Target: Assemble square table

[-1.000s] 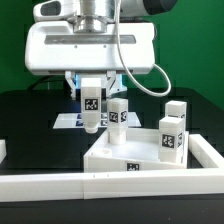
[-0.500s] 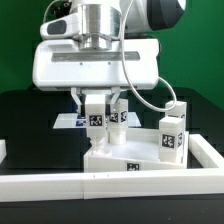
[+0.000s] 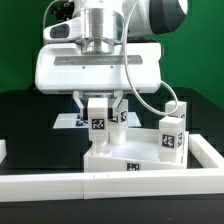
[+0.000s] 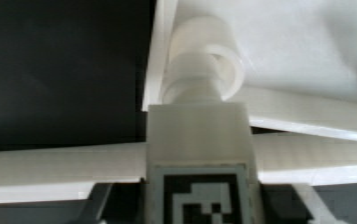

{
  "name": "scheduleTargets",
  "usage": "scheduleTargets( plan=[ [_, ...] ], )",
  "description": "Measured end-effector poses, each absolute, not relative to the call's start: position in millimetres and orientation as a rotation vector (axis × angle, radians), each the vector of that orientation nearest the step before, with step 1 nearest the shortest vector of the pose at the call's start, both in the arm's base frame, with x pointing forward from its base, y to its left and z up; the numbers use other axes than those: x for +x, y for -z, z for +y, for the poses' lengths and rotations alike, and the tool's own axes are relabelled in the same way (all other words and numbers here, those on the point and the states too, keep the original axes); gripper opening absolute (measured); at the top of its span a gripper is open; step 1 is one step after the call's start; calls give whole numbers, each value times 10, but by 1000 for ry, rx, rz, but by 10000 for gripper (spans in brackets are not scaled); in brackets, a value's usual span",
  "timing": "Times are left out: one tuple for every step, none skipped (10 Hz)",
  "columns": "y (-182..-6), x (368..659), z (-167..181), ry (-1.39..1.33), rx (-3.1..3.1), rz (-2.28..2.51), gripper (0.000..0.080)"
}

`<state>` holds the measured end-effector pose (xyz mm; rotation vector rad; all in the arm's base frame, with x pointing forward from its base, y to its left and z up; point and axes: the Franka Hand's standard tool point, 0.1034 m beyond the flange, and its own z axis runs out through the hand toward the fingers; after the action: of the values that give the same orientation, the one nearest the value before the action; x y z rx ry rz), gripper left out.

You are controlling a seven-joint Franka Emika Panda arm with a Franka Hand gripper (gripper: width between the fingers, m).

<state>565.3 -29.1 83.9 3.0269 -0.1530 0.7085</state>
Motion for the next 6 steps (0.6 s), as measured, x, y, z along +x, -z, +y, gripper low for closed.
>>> scheduleTargets(
  plan=[
    [-836,5652,-292,-708,3027,-153,288],
    [-821,5647,-294,-705,3026,-153,288],
    [-816,5669,-311,-735,3004,-152,288],
    [-809,5682,-306,-760,2986,-148,288],
    [-765,5667,-291,-753,2987,-144,288],
    [-744,5657,-290,-748,2988,-144,288]
  ],
)
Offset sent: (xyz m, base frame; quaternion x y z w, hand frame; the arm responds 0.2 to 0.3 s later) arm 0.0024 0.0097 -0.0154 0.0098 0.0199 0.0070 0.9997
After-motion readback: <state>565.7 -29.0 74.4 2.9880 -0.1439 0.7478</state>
